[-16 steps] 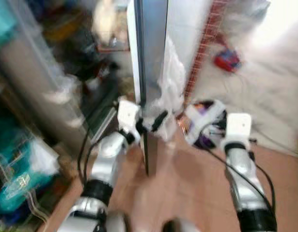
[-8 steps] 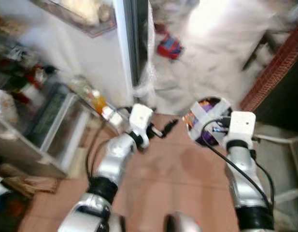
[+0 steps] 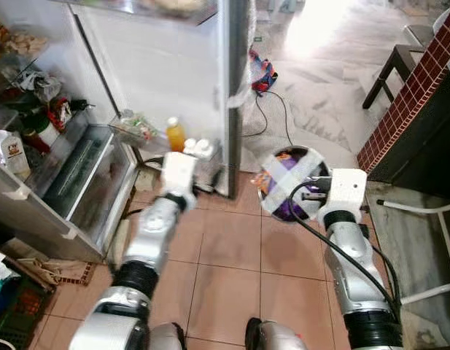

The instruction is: Restocking fridge

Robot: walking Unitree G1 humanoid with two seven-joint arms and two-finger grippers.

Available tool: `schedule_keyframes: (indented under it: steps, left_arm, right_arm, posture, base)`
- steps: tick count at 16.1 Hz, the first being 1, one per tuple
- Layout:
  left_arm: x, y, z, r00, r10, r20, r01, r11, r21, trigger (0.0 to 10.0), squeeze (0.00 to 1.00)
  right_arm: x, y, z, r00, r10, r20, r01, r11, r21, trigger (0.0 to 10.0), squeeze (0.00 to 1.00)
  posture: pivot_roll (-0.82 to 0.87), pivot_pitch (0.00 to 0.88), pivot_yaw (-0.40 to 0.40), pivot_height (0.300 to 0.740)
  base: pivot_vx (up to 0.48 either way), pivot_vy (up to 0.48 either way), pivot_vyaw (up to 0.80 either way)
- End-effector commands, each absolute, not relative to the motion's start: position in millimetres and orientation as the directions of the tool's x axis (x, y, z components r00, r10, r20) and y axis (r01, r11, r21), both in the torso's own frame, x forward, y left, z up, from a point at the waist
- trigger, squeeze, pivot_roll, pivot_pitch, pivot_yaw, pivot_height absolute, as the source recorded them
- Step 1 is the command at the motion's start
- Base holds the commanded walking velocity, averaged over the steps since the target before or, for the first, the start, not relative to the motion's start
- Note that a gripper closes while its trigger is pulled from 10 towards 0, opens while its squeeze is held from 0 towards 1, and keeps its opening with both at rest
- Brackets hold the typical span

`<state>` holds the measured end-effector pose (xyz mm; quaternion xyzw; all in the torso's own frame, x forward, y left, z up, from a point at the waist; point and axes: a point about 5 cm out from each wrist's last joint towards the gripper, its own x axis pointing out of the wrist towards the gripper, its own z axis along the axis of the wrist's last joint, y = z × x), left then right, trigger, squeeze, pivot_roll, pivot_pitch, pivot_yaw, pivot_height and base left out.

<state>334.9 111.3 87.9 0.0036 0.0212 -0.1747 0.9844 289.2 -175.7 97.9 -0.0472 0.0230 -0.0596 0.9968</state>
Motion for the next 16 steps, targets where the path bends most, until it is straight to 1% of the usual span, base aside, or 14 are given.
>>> schedule_keyframes:
  steps: [1,3,6,8,10,16]
  left_arm:
    - [339.1,125.4,92.4,0.957,-0.288,-0.027,0.288,0.958,0.005,10.0,0.0]
    - [337.8,139.9,92.0,0.966,-0.256,-0.026,0.256,0.967,0.013,10.0,0.0]
    - [328.6,166.6,89.4,0.977,-0.211,-0.025,0.211,0.977,0.039,10.0,0.0]
    - [319.0,182.9,86.7,0.985,-0.173,-0.015,0.173,0.983,0.056,10.0,0.0]
    - [311.7,196.0,81.1,0.991,-0.128,-0.04,0.13,0.99,0.05,10.0,0.0]
    - [301.6,202.9,81.0,0.995,-0.089,-0.04,0.091,0.995,0.045,10.0,0.0]
  right_arm:
    - [291.9,-169.2,110.3,0.996,-0.082,0.017,0.083,0.994,-0.073,10.0,0.0]
    - [292.2,-165.6,110.4,0.999,-0.05,0.015,0.051,0.997,-0.06,10.0,0.0]
    - [293.6,-155.4,113.1,0.998,0.044,0.034,-0.042,0.997,-0.061,10.0,0.0]
    - [295.6,-149.1,115.4,0.994,0.095,0.047,-0.091,0.992,-0.086,10.0,0.0]
    - [297.3,-144.5,115.0,0.993,0.111,0.044,-0.108,0.992,-0.067,10.0,0.0]
    - [301.6,-144.8,117.4,0.99,0.134,0.052,-0.13,0.989,-0.077,10.0,0.0]
  posture:
    - [-0.01,0.072,0.026,0.74]
    - [-0.01,0.073,0.025,0.74]
    - [0.0,0.072,0.025,0.74]
    - [0.02,0.071,0.02,0.74]
    - [0.03,0.07,0.015,0.74]
    - [0.03,0.069,0.018,0.74]
  base:
    - [0.0,0.0,0.0]
    - [0.244,0.0,0.0]
    - [0.267,0.0,0.0]
    - [0.397,0.0,0.77]
    - [0.48,0.0,0.76]
    - [0.48,0.0,0.76]
